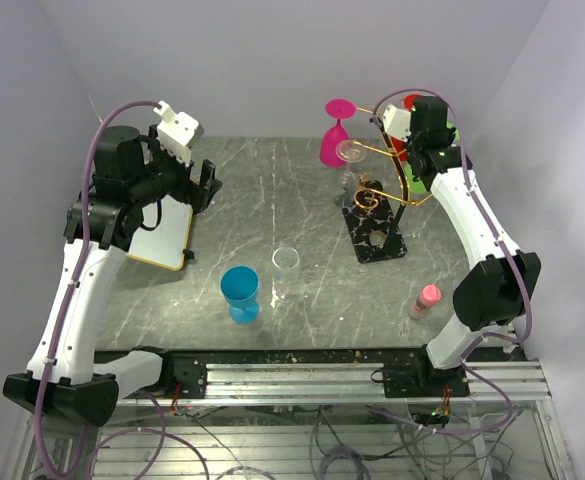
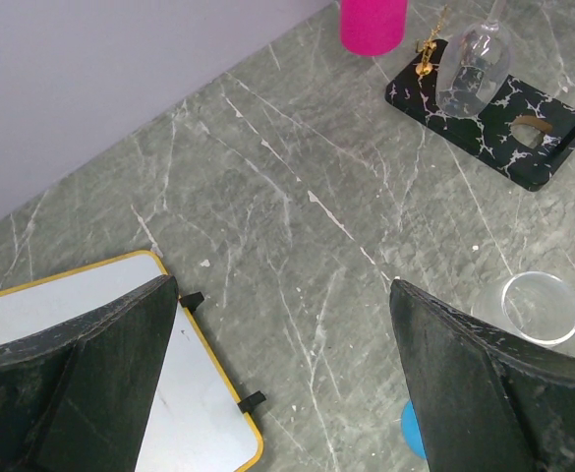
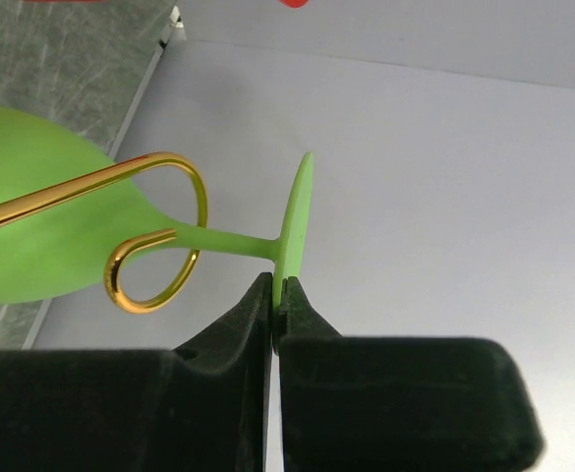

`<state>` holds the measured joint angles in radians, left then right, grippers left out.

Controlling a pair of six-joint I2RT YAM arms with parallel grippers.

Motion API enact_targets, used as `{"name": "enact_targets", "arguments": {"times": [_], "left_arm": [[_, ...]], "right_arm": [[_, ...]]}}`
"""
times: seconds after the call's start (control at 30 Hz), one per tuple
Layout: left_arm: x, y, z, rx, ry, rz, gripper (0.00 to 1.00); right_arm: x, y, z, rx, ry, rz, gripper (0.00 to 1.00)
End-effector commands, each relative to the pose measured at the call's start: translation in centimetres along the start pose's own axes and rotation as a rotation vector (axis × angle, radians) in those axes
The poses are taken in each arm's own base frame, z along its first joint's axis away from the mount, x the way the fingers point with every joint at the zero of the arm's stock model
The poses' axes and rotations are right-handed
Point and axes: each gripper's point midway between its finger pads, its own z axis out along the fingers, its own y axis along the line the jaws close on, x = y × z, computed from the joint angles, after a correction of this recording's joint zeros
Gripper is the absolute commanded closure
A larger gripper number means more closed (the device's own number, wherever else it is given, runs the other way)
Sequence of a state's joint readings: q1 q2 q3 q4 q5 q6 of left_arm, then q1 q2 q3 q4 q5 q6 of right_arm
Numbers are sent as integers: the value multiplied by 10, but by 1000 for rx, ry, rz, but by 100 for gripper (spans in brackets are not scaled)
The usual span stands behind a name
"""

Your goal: Place the wine glass upside down on the wine glass rack

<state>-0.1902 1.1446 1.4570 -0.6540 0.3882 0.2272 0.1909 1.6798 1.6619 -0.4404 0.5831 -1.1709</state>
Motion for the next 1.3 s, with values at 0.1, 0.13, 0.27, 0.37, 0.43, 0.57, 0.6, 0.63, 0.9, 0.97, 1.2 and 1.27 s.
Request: {"name": "enact_targets", "arguments": {"times": [0.1, 0.13, 0.27, 0.37, 0.43, 0.57, 0.6, 0.63, 0.9, 0.97, 1.2, 1.27], "left_arm": [[-8, 2, 2, 8, -37, 1, 1], [-8, 2, 2, 8, -38, 1, 1], [-9, 2, 2, 9, -40, 1, 1], [-8, 2, 1, 7, -38, 2, 1], [-7, 2, 1, 5, -36, 3, 1], [-6, 3, 0, 1, -34, 7, 1], [-6, 3, 1, 1, -34, 7, 1], [-5, 3, 1, 2, -34, 5, 1], [-4, 5, 5, 4, -26, 2, 1], [-3, 5, 5, 3, -24, 5, 1], [-2, 7, 5, -4, -20, 14, 1], [0, 7, 5, -4, -18, 15, 1]], "right_arm": [[10, -1, -15, -11, -5, 9, 100], [11, -1, -16, -13, -8, 10, 100], [11, 3, -18, -25, -19, 15, 100], [9, 9, -18, -43, -27, 22, 100], [8, 11, -17, -51, -34, 27, 100], [7, 18, -14, -63, -31, 29, 100], [7, 19, -13, -65, -29, 32, 100], [7, 20, -12, -68, -25, 34, 100], [2, 27, -11, -87, -30, 53, 97], [1, 29, -11, -96, -37, 54, 96], [-1, 35, -9, -114, -45, 60, 95], [-1, 37, -8, -118, -43, 59, 95]]}}
